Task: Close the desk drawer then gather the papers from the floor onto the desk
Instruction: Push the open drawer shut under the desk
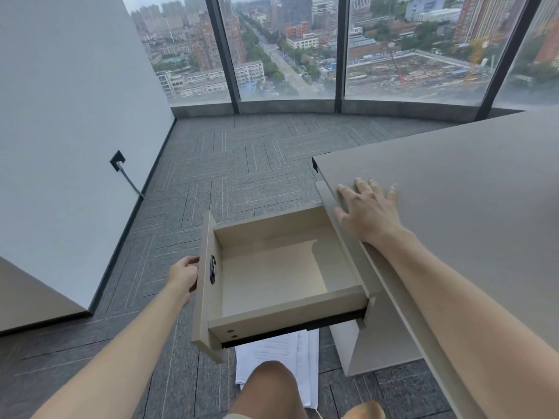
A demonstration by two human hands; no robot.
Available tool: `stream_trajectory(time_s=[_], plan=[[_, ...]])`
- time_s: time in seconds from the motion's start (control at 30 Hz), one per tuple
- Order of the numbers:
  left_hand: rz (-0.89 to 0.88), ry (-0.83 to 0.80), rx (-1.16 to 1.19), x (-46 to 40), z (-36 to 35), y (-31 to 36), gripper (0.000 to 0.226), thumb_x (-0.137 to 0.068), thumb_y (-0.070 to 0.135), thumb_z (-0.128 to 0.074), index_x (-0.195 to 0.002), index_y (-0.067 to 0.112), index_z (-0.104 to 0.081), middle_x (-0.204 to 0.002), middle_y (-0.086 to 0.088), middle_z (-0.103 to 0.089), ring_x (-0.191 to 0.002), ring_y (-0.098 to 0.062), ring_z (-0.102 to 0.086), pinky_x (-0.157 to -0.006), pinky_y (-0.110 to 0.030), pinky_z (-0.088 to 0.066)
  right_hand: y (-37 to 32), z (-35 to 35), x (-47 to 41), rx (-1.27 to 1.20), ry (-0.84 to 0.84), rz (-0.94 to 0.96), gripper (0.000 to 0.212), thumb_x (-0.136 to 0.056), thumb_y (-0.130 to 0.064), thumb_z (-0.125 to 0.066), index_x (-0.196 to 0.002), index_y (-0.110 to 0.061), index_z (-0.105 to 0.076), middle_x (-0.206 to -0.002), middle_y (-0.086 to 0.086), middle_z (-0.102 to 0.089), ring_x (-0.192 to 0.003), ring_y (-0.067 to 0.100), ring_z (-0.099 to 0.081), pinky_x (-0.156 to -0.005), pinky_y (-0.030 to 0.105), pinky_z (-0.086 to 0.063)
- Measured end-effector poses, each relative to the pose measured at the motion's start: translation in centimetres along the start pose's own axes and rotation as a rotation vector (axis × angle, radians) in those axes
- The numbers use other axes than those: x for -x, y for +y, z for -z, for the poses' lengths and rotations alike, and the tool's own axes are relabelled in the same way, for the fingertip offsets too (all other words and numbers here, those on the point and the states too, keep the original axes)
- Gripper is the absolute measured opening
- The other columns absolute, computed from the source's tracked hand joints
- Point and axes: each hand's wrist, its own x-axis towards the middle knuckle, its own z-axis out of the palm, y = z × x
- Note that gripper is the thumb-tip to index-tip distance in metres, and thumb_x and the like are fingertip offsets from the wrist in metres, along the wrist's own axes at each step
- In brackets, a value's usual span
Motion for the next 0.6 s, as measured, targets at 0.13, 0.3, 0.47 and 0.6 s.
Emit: stream_trajectory(time_s=[0.13,0.3,0.47,0.6], plan=[[-0.002,-0.038,0.003,-0.5,-2.0,0.0,0.023,-0.095,-0.002,-0.05,-0.113,0.002,-0.063,-0.071,-0.007,-0.066,-0.036,-0.007,-0.062,-0.032,-0.015,-0.045,0.0,0.1,0.1,-0.005,0.003,0.001,0.058,-0.094,-0.048,-0.041,-0.149,-0.03,-0.038,-0.162,0.015,-0.028,-0.151,0.036,-0.018,-0.117,0.068,-0.005],[-0.018,-0.205,0.044,0.3,-5.1,0.8,0.025,-0.093,0.004,-0.058,-0.117,-0.002,-0.061,-0.079,-0.011,-0.069,-0.06,-0.02,-0.066,-0.047,-0.024,-0.055,-0.1,0.0,0.0,0.003,0.0,0.004,0.057,-0.095,-0.046,-0.041,-0.149,-0.028,-0.038,-0.162,0.016,-0.028,-0.151,0.038,-0.018,-0.117,0.069,-0.005],[-0.04,-0.351,0.12,1.7,-9.0,1.2,0.026,-0.094,0.004,-0.059,-0.118,-0.004,-0.059,-0.085,-0.014,-0.069,-0.063,-0.021,-0.07,-0.047,-0.025,-0.057,0.0,-0.1,-0.1,-0.002,0.001,0.005,0.057,-0.094,-0.046,-0.042,-0.148,-0.028,-0.04,-0.161,0.016,-0.03,-0.15,0.039,-0.019,-0.117,0.07,-0.005],[-0.046,-0.41,0.159,2.7,-12.7,1.7,0.016,-0.095,0.001,-0.056,-0.11,-0.001,-0.058,-0.081,-0.014,-0.068,-0.049,-0.015,-0.07,-0.045,-0.024,-0.056,0.0,-0.1,-0.1,-0.01,0.01,0.008,0.055,-0.094,-0.046,-0.042,-0.146,-0.028,-0.043,-0.16,0.017,-0.031,-0.15,0.039,-0.019,-0.116,0.071,-0.005]])
